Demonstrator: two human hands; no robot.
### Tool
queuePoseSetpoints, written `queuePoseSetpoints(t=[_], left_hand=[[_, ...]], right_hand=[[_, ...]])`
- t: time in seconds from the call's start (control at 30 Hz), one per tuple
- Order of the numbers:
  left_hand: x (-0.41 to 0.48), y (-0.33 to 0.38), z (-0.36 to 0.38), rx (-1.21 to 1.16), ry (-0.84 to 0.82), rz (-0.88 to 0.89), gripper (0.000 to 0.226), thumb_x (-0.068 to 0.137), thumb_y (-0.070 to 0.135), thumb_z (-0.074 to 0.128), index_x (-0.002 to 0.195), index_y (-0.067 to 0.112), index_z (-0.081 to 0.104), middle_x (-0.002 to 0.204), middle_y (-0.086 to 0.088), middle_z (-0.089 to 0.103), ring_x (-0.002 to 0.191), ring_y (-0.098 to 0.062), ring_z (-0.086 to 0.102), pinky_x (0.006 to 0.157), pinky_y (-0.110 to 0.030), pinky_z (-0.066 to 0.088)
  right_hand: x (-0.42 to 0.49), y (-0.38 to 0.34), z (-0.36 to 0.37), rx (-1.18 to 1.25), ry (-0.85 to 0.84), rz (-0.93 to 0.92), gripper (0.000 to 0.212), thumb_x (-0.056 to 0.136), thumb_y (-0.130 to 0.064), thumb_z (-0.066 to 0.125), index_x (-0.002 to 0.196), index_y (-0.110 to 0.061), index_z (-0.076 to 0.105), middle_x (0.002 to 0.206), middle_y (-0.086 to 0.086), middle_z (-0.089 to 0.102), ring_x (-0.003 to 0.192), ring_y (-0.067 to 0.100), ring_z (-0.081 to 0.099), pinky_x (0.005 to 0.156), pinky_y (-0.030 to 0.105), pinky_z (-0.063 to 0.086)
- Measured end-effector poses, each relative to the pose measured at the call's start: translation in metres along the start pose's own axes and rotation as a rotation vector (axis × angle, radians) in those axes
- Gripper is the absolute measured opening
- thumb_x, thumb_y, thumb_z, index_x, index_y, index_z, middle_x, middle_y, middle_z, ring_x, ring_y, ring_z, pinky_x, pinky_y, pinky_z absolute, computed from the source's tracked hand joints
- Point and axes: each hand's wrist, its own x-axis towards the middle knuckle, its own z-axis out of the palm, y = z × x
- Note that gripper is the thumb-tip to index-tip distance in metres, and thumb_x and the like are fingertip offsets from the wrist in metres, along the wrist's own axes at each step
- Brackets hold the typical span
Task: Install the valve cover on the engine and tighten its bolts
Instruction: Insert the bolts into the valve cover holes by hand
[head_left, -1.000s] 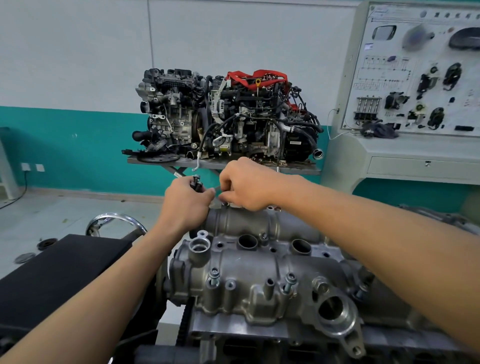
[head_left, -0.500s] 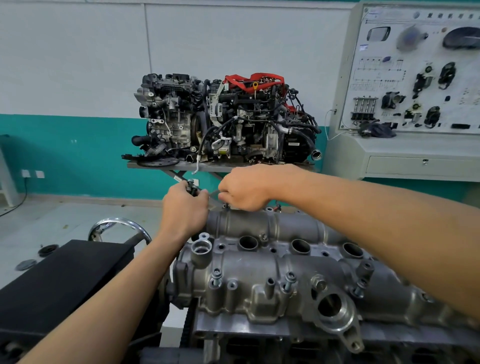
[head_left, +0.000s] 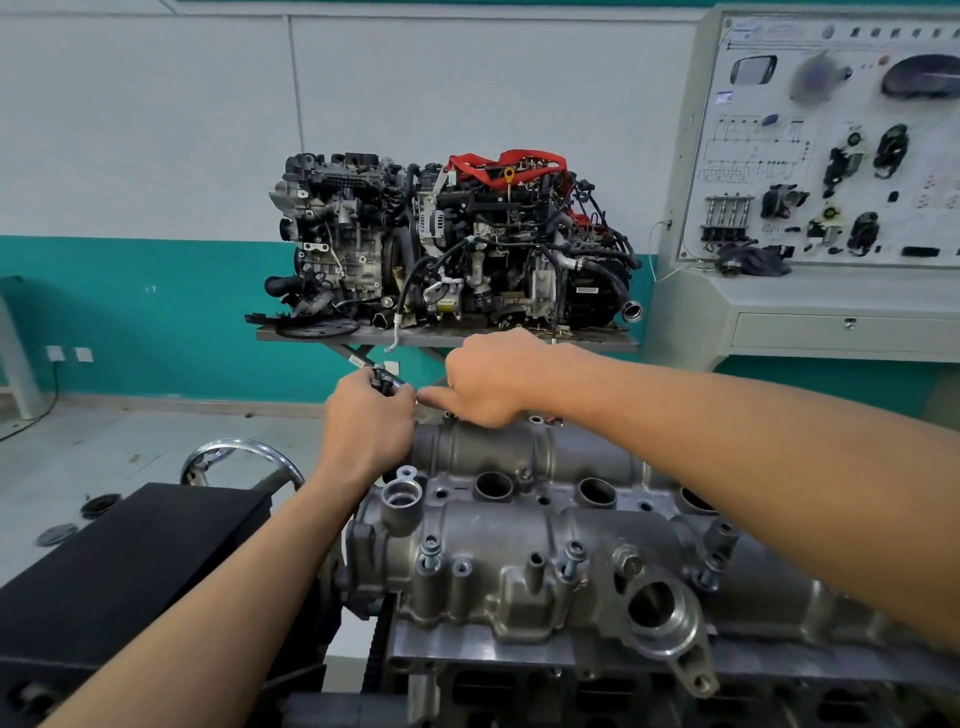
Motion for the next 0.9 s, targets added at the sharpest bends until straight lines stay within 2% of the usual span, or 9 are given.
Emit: queuePoseSetpoints(t=[0.07, 0.13, 0.2, 0.33, 0.43, 0.53, 0.7, 0.83, 0.9], left_hand=[[0.000, 0.000, 0.000, -0.001, -0.006, 0.002, 0.035, 0.094, 0.015, 0.064, 0.065, 0.013, 0.046, 0.061, -0.001, 0.052, 0.054, -0.017, 0.043, 0.050, -0.032, 0.031], [0.001, -0.001, 0.001, -0.015, -0.005, -0.005, 0.031, 0.094, 0.016, 0.064, 0.067, 0.012, 0.049, 0.063, -0.002, 0.054, 0.057, -0.018, 0.045, 0.052, -0.032, 0.035], [0.001, -0.001, 0.001, -0.022, -0.002, -0.010, 0.030, 0.094, 0.015, 0.064, 0.068, 0.011, 0.050, 0.065, -0.003, 0.055, 0.059, -0.020, 0.047, 0.056, -0.031, 0.037], [0.000, -0.001, 0.000, -0.017, -0.005, -0.017, 0.033, 0.094, 0.016, 0.065, 0.066, 0.012, 0.048, 0.063, -0.002, 0.054, 0.057, -0.018, 0.045, 0.053, -0.030, 0.035], [0.001, -0.001, 0.000, -0.019, -0.017, -0.020, 0.034, 0.093, 0.015, 0.065, 0.065, 0.013, 0.047, 0.061, -0.001, 0.052, 0.057, -0.020, 0.044, 0.051, -0.031, 0.032], [0.002, -0.001, 0.001, -0.016, -0.012, -0.024, 0.036, 0.093, 0.015, 0.065, 0.063, 0.013, 0.045, 0.059, -0.002, 0.050, 0.055, -0.019, 0.042, 0.050, -0.032, 0.030], [0.000, 0.000, -0.001, 0.002, -0.020, -0.029, 0.036, 0.094, 0.015, 0.064, 0.064, 0.013, 0.045, 0.059, -0.002, 0.050, 0.054, -0.018, 0.041, 0.049, -0.032, 0.028], [0.001, 0.000, 0.000, -0.006, -0.013, -0.031, 0.034, 0.094, 0.015, 0.064, 0.065, 0.012, 0.046, 0.062, -0.004, 0.051, 0.057, -0.020, 0.043, 0.051, -0.031, 0.032], [0.001, -0.001, 0.000, -0.007, -0.014, -0.025, 0.036, 0.094, 0.014, 0.064, 0.063, 0.012, 0.045, 0.060, -0.004, 0.050, 0.056, -0.020, 0.042, 0.050, -0.032, 0.032]], right_hand=[[0.000, 0.004, -0.008, 0.032, -0.057, -0.036, 0.054, 0.099, -0.063, 0.025, 0.064, -0.025, 0.039, 0.066, -0.007, 0.040, 0.058, 0.011, 0.041, 0.050, 0.028, 0.025], [0.001, 0.006, -0.011, 0.033, -0.142, -0.133, 0.042, 0.103, -0.048, 0.031, 0.078, -0.019, 0.050, 0.071, -0.007, 0.045, 0.066, 0.013, 0.048, 0.051, 0.029, 0.027], [0.003, 0.004, -0.008, 0.031, -0.165, -0.171, 0.033, 0.105, -0.039, 0.034, 0.084, -0.018, 0.049, 0.072, -0.007, 0.044, 0.069, 0.014, 0.046, 0.055, 0.031, 0.030], [0.008, 0.000, -0.003, 0.141, -0.130, -0.006, 0.052, 0.103, -0.050, 0.032, 0.063, -0.019, 0.042, 0.066, -0.001, 0.046, 0.061, 0.015, 0.047, 0.059, 0.032, 0.036], [0.008, 0.005, -0.005, 0.102, -0.161, -0.030, 0.055, 0.102, -0.053, 0.031, 0.064, -0.018, 0.048, 0.066, -0.001, 0.051, 0.060, 0.014, 0.049, 0.052, 0.029, 0.030], [0.011, 0.004, -0.005, 0.026, -0.187, -0.106, 0.044, 0.103, -0.043, 0.036, 0.071, -0.017, 0.052, 0.071, 0.000, 0.053, 0.063, 0.013, 0.050, 0.051, 0.028, 0.030], [0.010, -0.003, 0.000, -0.010, -0.050, -0.005, 0.051, 0.102, -0.053, 0.030, 0.065, -0.021, 0.044, 0.070, -0.003, 0.046, 0.061, 0.016, 0.047, 0.051, 0.029, 0.031], [0.004, 0.002, -0.003, -0.062, -0.123, -0.152, 0.038, 0.102, -0.046, 0.033, 0.090, -0.020, 0.057, 0.077, -0.003, 0.049, 0.067, 0.017, 0.049, 0.053, 0.029, 0.029], [0.003, -0.002, 0.001, -0.065, -0.105, -0.132, 0.038, 0.103, -0.043, 0.033, 0.094, -0.019, 0.061, 0.078, -0.002, 0.048, 0.071, 0.021, 0.049, 0.057, 0.030, 0.033]])
